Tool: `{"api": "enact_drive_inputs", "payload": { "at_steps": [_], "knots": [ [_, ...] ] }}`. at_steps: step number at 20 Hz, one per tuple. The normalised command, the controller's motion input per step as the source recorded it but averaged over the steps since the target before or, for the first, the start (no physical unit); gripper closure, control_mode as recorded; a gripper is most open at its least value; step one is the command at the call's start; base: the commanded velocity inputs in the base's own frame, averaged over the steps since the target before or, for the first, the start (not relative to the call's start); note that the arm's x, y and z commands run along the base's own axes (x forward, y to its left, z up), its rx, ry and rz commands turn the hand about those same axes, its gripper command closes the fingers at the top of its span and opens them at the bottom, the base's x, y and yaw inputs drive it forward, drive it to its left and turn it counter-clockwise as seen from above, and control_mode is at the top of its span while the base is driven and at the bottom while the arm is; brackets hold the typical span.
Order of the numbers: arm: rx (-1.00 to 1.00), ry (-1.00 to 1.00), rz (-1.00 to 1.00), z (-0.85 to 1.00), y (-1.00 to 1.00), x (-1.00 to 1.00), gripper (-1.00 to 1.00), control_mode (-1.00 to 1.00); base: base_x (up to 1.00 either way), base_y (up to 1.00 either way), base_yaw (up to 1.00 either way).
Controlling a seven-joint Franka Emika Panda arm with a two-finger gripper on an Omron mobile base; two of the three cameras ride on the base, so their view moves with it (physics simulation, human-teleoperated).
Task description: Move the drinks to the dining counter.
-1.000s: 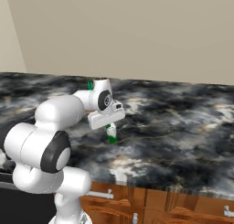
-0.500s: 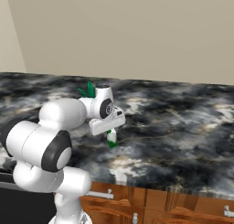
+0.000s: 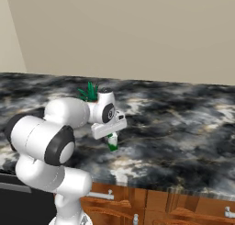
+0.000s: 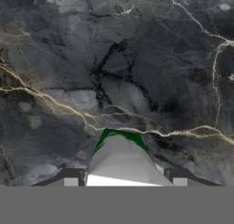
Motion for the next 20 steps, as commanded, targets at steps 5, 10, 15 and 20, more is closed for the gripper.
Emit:
{"api": "enact_drive_inputs", "payload": {
  "at_steps": [5,10,15,20],
  "knots": [
    [0.00,0.00,0.00,-0.08,0.00,0.13,1.00,-1.00,0.00,0.00,0.00],
    [0.00,0.00,0.00,-0.19,0.00,0.06,-1.00,-1.00,0.00,0.00,0.00],
    [0.00,0.00,0.00,0.01,0.00,-0.03,-1.00,-1.00,0.00,0.00,0.00],
    [0.00,0.00,0.00,0.02,0.00,0.00,-1.00,-1.00,0.00,0.00,0.00]
  ]
}}
